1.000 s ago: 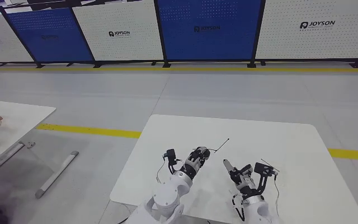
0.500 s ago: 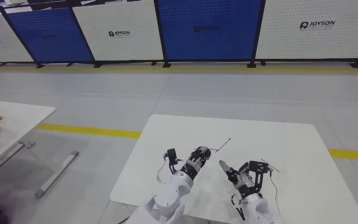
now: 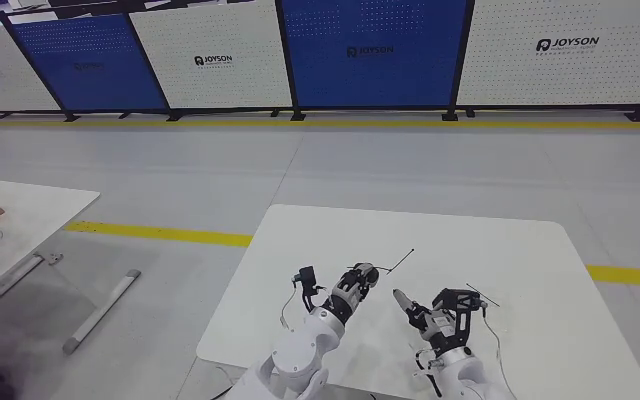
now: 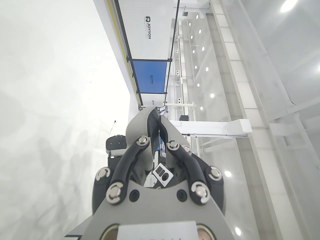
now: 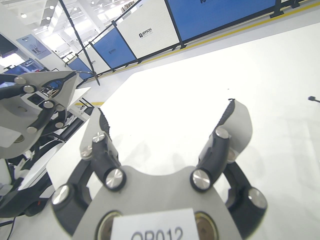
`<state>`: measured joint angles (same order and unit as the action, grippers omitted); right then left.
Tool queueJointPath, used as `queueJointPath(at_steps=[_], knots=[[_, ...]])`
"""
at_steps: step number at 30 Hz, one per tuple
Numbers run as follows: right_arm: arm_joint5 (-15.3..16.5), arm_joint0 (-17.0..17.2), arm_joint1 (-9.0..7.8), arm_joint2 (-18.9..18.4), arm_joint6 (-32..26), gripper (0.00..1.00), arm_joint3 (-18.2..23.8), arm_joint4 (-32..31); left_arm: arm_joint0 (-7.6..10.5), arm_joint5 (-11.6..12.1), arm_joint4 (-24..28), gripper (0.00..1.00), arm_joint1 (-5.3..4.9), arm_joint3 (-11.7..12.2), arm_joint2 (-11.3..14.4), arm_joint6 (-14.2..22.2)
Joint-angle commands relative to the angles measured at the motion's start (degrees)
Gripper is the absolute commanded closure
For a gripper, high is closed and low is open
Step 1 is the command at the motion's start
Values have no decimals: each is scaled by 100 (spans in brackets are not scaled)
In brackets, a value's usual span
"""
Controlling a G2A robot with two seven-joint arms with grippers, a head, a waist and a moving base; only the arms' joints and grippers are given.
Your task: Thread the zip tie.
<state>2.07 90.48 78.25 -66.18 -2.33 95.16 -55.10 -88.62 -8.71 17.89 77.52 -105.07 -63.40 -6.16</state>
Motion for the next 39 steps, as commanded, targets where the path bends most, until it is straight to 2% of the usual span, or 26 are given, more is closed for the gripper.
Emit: queueJointPath(at_steps=[1,4,6,13,17,20,23,25,31,39], knots=[[234,-99,-11,12,-366,0,-55,119,14,17,-44,100,2,16,48,36],[502,-246,-33,-13,-778,0,-159,237,37,-5,-197,100,6,46,153,35],[456,-291,-33,-30,-831,0,-185,261,61,-79,-303,100,8,79,190,-19],[405,-289,-33,-31,-812,0,-199,241,62,-64,-298,100,8,90,190,-18],[400,-322,-18,22,-598,0,-232,306,90,-20,-305,100,15,132,226,-18],[461,-363,-18,49,-596,53,-278,324,103,0,-308,100,20,145,245,-32],[580,-428,-25,74,-741,69,-359,363,118,31,-329,100,21,165,236,-55],[698,-496,-29,57,-825,75,-440,476,112,67,-328,100,21,176,228,-60],[1179,-586,-59,-9,-821,73,-626,681,105,74,-318,100,19,188,228,-8],[1370,-523,-90,-2,-628,70,-576,566,135,32,-443,100,16,223,300,87]])
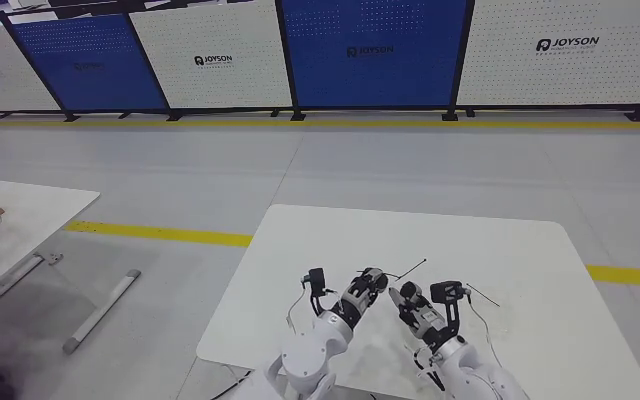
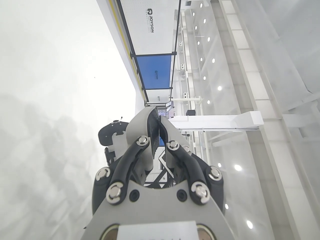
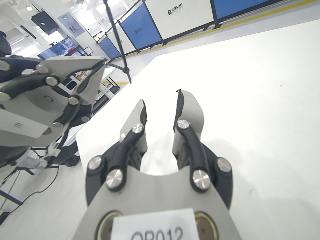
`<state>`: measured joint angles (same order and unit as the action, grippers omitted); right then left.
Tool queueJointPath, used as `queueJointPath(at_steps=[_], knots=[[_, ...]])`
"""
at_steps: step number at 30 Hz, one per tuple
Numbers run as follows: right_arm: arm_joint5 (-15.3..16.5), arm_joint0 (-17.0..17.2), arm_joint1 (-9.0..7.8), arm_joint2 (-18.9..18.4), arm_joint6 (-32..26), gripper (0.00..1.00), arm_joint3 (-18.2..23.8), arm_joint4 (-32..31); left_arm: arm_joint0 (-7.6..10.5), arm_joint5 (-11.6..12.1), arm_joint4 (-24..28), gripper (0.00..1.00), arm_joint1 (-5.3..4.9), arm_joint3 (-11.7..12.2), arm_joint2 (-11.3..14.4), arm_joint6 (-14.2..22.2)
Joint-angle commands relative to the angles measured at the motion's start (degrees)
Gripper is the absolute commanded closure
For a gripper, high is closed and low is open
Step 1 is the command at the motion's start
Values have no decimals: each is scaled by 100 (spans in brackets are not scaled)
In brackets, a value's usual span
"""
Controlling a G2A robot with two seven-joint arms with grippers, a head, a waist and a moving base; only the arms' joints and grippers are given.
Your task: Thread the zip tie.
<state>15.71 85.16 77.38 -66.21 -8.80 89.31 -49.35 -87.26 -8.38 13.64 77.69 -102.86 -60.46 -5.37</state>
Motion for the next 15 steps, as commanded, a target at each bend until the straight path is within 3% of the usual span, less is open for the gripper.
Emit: queueJointPath(at_steps=[1,15], knots=[[13,14,-5,2,35,69,18,-13,-1,-1,-23,100,-1,5,8,8],[-10,92,-34,3,240,72,140,-2,31,-77,-234,100,0,64,135,36]])
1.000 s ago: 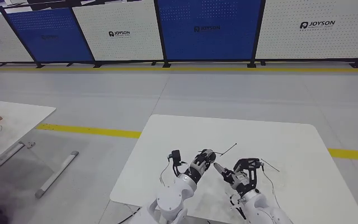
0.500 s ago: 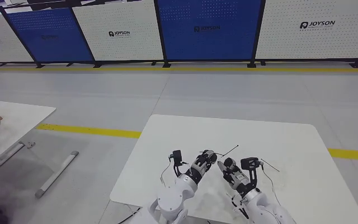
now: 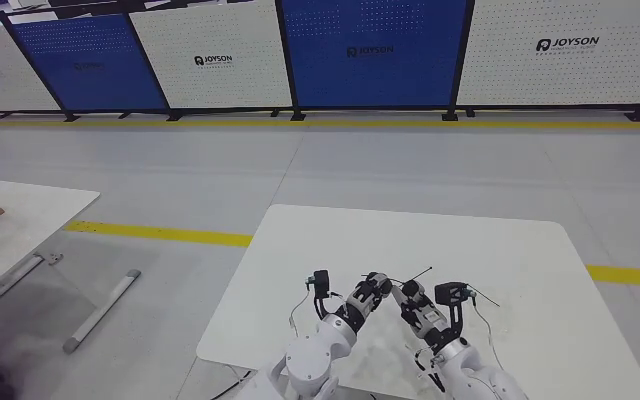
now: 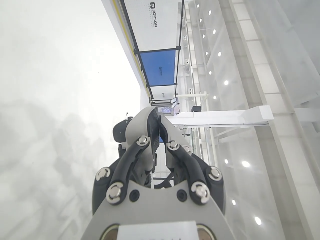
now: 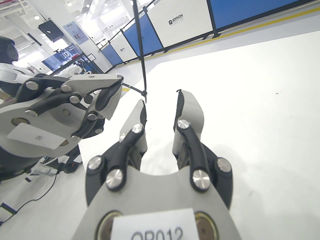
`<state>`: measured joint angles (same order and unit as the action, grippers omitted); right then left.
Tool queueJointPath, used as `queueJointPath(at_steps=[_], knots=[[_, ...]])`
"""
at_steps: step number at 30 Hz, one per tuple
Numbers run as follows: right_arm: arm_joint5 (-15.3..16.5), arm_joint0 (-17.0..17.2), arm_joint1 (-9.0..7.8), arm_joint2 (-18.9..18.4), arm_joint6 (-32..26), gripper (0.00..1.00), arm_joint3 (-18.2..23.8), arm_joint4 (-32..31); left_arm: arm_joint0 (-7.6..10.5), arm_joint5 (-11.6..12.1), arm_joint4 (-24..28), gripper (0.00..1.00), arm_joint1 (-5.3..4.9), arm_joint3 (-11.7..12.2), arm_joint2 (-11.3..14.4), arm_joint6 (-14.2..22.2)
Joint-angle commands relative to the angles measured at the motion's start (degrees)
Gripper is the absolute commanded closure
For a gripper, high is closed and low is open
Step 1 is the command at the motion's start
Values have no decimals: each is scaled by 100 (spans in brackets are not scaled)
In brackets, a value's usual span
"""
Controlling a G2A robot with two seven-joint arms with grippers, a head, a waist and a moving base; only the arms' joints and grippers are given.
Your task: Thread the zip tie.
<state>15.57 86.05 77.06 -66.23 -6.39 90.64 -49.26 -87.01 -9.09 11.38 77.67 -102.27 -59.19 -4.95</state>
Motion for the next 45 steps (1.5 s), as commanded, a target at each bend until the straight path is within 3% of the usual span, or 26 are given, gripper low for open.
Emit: queueJointPath(at_steps=[1,10,19,21,27,29,45], knots=[[-2,7,-4,9,4,72,18,-19,12,-14,-23,100,2,8,21,-6],[-7,39,-27,-15,31,70,78,11,24,-39,-158,100,5,14,93,-34],[-18,46,-46,-31,39,74,117,46,13,-70,-253,100,4,-8,139,-25],[-28,40,-49,-26,40,83,117,49,11,-75,-248,100,3,-13,139,-17],[-56,-1,-52,1,18,86,73,69,3,-92,-277,100,-1,-16,147,10],[-61,-6,-54,7,26,100,66,79,-1,-92,-278,100,-2,-18,145,12],[-104,-45,-69,55,18,100,13,82,-31,68,-191,100,-6,-29,115,74]])
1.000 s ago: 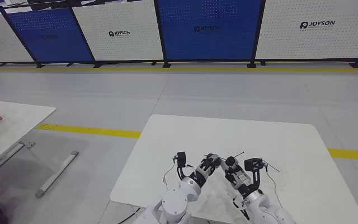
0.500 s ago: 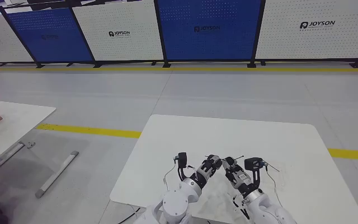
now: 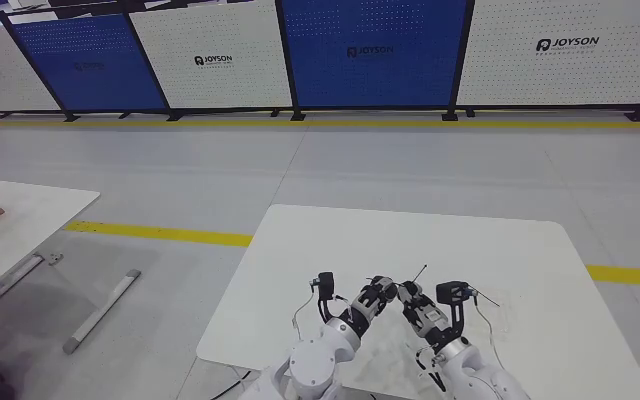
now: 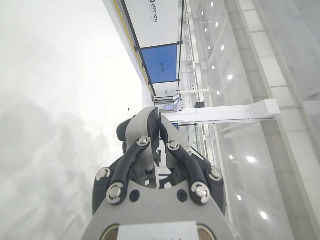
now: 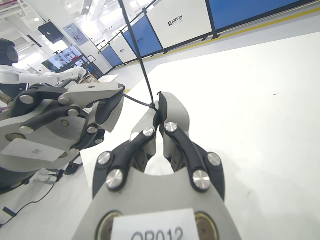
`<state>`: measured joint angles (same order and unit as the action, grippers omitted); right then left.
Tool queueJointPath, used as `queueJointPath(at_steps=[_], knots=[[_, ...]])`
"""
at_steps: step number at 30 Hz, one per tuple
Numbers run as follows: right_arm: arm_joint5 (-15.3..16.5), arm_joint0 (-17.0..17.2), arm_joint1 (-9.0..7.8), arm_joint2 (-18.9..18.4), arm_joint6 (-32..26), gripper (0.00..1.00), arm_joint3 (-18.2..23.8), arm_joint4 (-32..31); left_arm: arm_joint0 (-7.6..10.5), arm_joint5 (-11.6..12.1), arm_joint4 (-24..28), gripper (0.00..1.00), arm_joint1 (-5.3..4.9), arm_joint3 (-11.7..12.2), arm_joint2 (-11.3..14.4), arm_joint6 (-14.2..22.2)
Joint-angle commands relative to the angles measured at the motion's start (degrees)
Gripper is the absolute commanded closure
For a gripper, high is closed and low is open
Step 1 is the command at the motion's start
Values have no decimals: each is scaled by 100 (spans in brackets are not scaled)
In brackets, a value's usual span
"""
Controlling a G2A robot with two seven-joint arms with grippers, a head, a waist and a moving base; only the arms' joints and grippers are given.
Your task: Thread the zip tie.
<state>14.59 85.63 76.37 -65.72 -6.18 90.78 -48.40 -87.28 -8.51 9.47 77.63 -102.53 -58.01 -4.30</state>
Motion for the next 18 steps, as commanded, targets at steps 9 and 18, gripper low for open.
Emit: queueJointPath(at_steps=[9,18], knots=[[-70,-36,-7,62,-60,100,-11,-69,-44,108,38,100,-15,-30,-37,88],[-46,-39,-21,77,-99,96,-32,-66,-17,119,155,100,-10,1,-75,33]])
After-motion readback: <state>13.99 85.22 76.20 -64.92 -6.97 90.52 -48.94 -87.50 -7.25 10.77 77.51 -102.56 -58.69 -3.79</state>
